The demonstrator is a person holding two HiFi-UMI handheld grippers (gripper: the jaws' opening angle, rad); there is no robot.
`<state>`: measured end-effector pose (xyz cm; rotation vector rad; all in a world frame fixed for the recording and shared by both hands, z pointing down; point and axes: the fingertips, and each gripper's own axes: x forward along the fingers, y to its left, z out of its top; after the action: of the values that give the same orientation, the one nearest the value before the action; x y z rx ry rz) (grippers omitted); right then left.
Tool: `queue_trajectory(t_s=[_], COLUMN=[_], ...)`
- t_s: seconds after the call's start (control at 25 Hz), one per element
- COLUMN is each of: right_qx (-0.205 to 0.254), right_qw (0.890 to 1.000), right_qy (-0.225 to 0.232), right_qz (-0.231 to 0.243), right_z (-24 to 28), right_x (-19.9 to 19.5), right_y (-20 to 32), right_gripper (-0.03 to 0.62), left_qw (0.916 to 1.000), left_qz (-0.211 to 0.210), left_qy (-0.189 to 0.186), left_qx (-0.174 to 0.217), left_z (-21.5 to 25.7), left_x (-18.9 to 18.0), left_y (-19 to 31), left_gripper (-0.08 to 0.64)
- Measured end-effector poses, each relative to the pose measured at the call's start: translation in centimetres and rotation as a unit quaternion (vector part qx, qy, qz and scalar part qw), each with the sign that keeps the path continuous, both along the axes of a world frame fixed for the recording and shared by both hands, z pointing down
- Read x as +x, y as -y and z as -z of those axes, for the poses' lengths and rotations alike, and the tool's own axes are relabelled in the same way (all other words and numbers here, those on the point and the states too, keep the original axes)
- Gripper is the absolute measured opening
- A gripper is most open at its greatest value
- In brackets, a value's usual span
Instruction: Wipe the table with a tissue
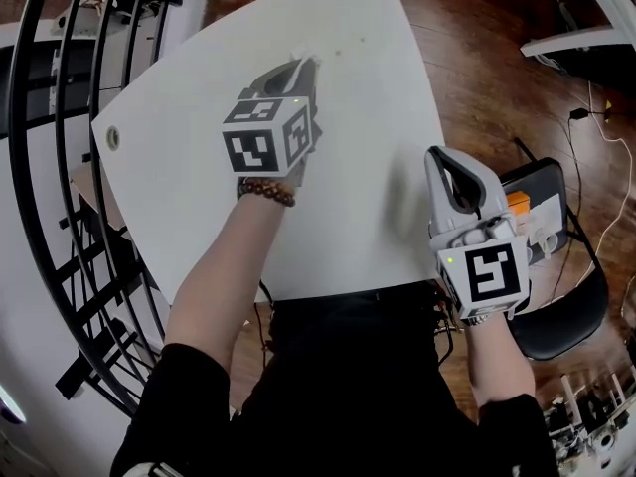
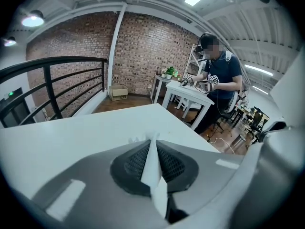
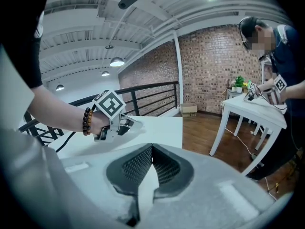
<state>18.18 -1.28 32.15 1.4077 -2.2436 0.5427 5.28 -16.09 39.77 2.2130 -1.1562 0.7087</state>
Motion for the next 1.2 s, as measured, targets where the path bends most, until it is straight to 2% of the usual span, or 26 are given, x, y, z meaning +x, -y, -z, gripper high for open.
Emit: queue_trajectory(t_s=[1.2], right_qx=[-0.016], right_qw=[0.999], right_qy=[0.018], right_qz=[-0.045], right_z=[-2.0], right_x=[4.9], right_y=[-0.3], right_gripper=[-0.008], left_qw=[0.9968], left_qz=[-0.065], left_qy=[0.019], left_qx=[-0.042], left_z=[-2.8], left_x=[7.1], left_y=[0.9], left_gripper=[0.023])
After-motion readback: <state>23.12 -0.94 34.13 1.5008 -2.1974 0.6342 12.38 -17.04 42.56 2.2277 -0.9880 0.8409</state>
